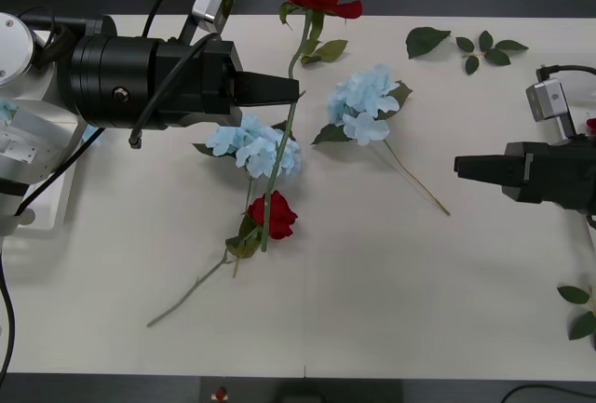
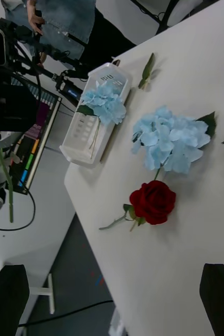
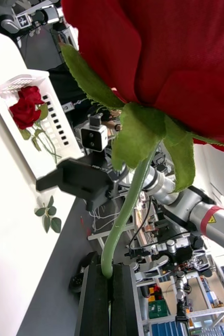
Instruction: Put the red flowers into the right box and the blue flowers into the left box
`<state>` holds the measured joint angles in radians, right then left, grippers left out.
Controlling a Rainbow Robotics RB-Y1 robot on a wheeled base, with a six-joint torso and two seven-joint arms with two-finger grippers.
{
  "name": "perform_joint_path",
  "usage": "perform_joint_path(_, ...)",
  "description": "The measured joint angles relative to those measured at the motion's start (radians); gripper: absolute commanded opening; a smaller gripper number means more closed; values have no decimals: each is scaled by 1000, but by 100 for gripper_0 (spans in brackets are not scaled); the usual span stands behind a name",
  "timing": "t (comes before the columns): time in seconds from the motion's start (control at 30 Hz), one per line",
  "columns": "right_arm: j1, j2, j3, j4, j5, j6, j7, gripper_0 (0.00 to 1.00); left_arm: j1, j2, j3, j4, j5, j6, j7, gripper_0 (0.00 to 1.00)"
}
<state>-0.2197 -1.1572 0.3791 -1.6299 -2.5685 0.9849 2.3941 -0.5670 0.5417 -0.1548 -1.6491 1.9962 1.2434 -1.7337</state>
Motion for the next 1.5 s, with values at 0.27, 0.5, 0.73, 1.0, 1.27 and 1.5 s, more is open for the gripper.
perform_joint_path(0.27,-2,93,0,-113,47,-30,-196,95,0,0,0,0,0,0,0,0)
perform_joint_path(0.5,7,151,0,-227,63,-131,-279,96,0,0,0,0,0,0,0,0)
perform_joint_path(0.73,64,168,18,-385,98,-246,-279,96,0,0,0,0,0,0,0,0)
perform_joint_path(1.0,69,289,43,-407,252,-253,-281,96,0,0,0,0,0,0,0,0)
perform_joint_path(1.27,69,423,66,-406,420,-306,-315,96,0,0,0,0,0,0,0,0)
perform_joint_path(1.5,69,521,99,-385,508,-295,-319,95,0,0,0,0,0,0,0,0)
